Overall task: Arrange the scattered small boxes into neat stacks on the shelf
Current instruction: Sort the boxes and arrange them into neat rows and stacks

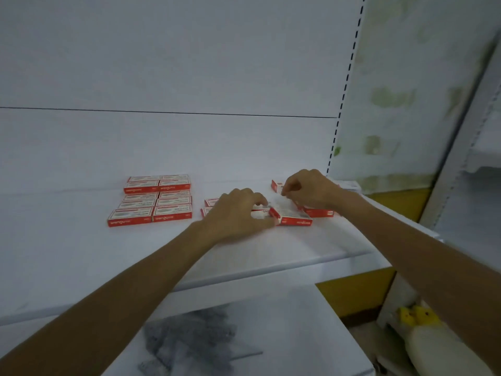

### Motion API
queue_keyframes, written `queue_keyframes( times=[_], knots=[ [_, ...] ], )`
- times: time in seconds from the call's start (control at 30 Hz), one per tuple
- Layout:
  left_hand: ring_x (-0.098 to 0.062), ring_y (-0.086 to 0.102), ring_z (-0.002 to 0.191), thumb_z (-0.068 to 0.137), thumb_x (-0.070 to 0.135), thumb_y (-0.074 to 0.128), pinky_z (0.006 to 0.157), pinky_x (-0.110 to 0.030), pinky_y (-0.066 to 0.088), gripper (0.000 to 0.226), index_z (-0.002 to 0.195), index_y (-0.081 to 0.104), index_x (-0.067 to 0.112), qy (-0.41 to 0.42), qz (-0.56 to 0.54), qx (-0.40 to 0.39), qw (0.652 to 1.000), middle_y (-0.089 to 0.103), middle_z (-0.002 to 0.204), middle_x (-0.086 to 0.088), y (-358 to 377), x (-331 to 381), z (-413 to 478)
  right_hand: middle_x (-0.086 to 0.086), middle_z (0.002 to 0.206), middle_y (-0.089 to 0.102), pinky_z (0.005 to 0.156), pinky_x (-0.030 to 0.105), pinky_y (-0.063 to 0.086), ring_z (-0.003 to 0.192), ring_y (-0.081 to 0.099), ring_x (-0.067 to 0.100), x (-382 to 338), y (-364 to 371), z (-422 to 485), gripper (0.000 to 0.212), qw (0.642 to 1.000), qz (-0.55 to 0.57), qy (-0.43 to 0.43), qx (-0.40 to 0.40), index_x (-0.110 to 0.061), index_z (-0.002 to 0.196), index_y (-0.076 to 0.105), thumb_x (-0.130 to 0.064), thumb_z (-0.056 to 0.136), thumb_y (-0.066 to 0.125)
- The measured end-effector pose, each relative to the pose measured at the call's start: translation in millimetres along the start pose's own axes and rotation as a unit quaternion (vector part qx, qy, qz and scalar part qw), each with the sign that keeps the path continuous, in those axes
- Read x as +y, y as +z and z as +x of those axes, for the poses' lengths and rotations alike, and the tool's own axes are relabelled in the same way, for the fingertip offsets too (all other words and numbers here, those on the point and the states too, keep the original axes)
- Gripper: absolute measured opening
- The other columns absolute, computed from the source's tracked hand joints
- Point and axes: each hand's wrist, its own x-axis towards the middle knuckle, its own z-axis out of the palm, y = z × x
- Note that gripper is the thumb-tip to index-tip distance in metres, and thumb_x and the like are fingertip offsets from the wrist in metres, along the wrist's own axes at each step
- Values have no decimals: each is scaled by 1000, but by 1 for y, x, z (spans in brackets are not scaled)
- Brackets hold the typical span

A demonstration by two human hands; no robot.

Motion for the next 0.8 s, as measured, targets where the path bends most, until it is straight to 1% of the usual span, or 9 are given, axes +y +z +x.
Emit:
queue_keyframes(
  times=[0.13,0.2,0.27,0.43,0.53,0.6,0.67,0.73,0.8],
  knots=[
    [-20,48,115,81,58,54,98,-36,36,55,127,51,26,37,75,-8,996,54,129,1,14,17,14,-2,108,68,72,9,39,90,54,6,20,-9,-16,35,997,-9,-4,-74,-16,101,70,3,81,49],
    [-19,49,114,84,52,54,97,-35,37,50,126,52,23,44,65,-2,997,56,127,0,18,20,19,-3,112,66,81,16,41,96,55,8,25,-10,-20,36,995,-19,-12,-102,-21,104,68,-1,80,50],
    [-19,50,113,84,47,57,96,-33,38,48,124,53,21,37,33,8,999,57,125,-1,21,21,21,-6,110,61,83,20,40,97,53,9,29,-9,-22,33,993,-39,-18,-112,-23,109,65,-10,81,57],
    [-13,55,90,81,30,68,76,-21,39,38,114,59,15,2,-102,53,993,64,110,-4,20,16,18,-5,107,59,80,26,40,92,49,12,28,7,-17,34,994,-66,-65,-58,-23,109,60,-24,77,70],
    [-11,57,84,78,26,71,65,-15,44,43,116,56,16,-63,-200,115,971,61,103,0,12,11,12,-4,98,61,75,26,42,87,55,13,20,7,-13,24,993,-35,-112,-22,-18,107,61,-25,83,64],
    [-15,63,88,77,24,73,68,-18,52,44,116,55,14,-101,-247,154,951,61,106,1,5,4,8,-1,95,63,69,25,41,76,54,11,11,6,-9,24,991,-13,-131,-5,-14,109,63,-26,90,56],
    [-17,66,91,79,21,71,74,-21,55,36,112,60,12,-112,-243,169,949,66,112,-2,-1,-4,5,4,107,66,63,17,42,80,55,11,3,6,-5,29,991,12,-134,-1,-12,117,60,-24,93,50],
    [-10,63,87,81,18,68,68,-7,49,28,108,65,11,-118,-213,189,951,68,112,-4,-5,-12,0,5,117,64,57,12,42,84,57,12,-7,9,0,32,990,44,-131,-16,-11,124,57,-21,95,47],
    [-6,59,83,83,15,67,62,1,44,25,107,67,10,-130,-200,202,950,69,110,-4,-8,-19,-6,6,119,63,55,13,45,85,58,13,-19,13,3,33,988,55,-136,-36,-10,126,55,-19,97,43]
  ],
)
